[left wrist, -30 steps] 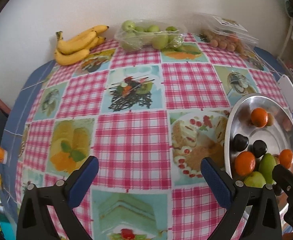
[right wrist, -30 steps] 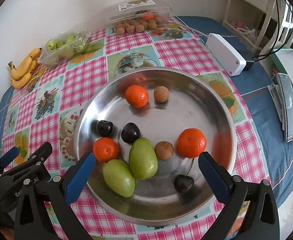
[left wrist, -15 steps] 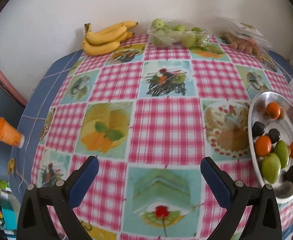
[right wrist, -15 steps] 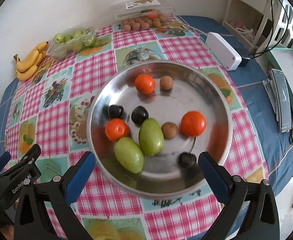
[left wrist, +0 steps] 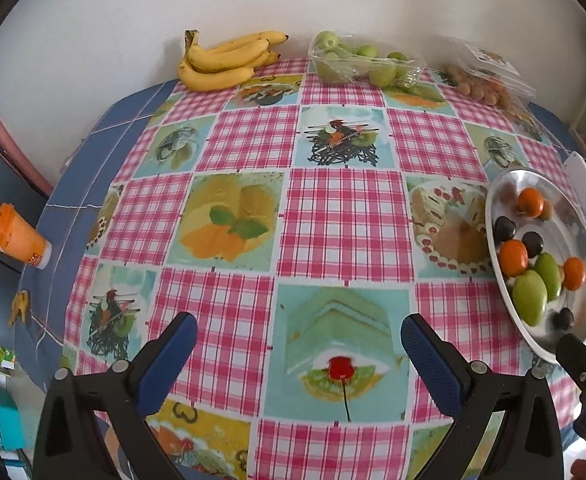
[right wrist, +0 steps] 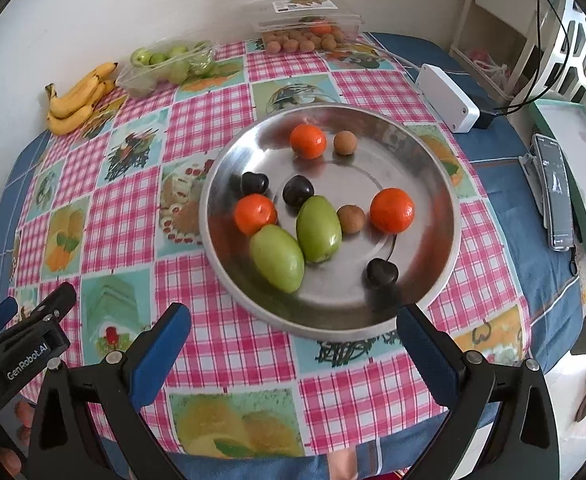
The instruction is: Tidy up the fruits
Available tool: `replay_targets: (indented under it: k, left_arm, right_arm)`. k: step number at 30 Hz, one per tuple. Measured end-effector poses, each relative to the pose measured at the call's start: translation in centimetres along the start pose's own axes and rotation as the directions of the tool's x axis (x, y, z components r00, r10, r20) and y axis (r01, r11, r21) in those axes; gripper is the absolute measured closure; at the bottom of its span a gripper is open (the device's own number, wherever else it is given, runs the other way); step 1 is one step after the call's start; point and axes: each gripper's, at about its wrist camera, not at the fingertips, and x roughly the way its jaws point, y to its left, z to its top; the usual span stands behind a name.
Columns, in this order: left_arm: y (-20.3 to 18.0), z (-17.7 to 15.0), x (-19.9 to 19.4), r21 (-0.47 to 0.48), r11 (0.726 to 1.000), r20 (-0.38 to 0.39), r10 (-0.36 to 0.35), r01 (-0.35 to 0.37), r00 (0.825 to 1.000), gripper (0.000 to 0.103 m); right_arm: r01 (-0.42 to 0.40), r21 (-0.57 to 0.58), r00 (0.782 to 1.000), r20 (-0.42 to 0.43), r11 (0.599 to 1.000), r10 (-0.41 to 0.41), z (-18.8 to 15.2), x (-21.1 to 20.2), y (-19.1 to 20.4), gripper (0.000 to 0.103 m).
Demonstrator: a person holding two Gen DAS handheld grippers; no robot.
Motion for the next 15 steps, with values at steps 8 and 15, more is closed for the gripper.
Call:
replay_targets:
  k: [8, 15]
  left_arm:
    - [0.8, -1.0, -0.5, -0.011, 1.000, 0.001, -0.001, 0.001, 1.000, 0.000]
    - [1.0, -1.3, -1.3, -0.011, 1.000, 0.018, -0.002, 0.002, 1.000, 0.000]
  right_arm:
    - [0.010, -0.023, 1.000, 0.003, 1.000, -0.010, -1.1, -0.6, 0.7, 0.000]
    - [0.009, -0.032, 1.000, 0.016, 0.999, -0.008, -1.5, -1.3, 1.1, 0.000]
